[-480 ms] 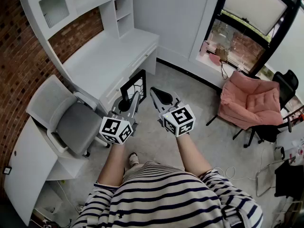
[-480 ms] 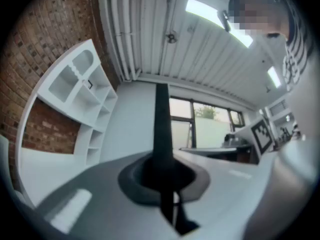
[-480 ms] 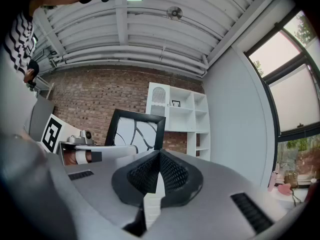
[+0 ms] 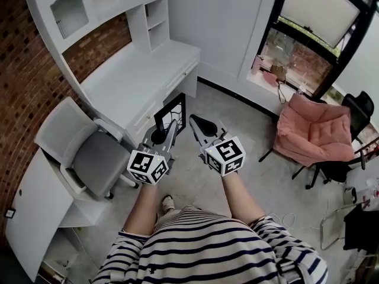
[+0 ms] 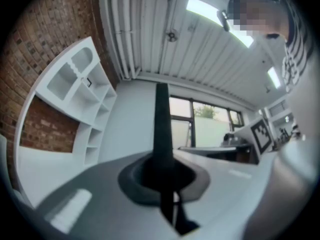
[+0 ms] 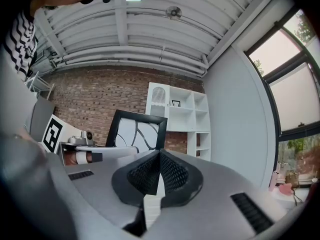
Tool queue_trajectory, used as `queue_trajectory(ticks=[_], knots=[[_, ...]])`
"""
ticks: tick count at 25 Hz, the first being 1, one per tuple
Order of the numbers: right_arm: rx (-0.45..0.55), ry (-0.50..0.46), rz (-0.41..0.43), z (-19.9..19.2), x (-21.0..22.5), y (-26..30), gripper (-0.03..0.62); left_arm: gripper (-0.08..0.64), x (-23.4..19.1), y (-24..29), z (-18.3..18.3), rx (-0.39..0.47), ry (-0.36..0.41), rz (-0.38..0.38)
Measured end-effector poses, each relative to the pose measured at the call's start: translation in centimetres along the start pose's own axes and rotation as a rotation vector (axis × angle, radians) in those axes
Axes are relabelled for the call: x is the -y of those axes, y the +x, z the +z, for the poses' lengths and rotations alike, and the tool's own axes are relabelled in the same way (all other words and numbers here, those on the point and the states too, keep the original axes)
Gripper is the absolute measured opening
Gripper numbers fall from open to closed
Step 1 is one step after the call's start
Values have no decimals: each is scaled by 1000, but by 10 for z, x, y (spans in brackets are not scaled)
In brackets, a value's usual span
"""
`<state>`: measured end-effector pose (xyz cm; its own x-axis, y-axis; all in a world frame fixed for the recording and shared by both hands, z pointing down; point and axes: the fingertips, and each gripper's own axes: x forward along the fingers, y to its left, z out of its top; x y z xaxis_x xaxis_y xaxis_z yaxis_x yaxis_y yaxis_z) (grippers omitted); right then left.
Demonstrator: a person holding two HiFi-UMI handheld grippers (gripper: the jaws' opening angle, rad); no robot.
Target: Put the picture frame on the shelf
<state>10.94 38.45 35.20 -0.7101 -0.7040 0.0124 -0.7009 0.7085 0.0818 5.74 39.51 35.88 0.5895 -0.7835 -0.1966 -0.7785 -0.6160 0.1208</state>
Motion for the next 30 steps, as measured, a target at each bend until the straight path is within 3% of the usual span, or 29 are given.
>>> queue_trajectory(ticks=[18, 30], knots=[[50, 26, 57, 13, -6, -3, 8, 15, 2, -4, 4, 5, -12, 10], [40, 27, 49, 11, -2, -11, 9, 15, 11, 0, 5, 8, -25, 2]])
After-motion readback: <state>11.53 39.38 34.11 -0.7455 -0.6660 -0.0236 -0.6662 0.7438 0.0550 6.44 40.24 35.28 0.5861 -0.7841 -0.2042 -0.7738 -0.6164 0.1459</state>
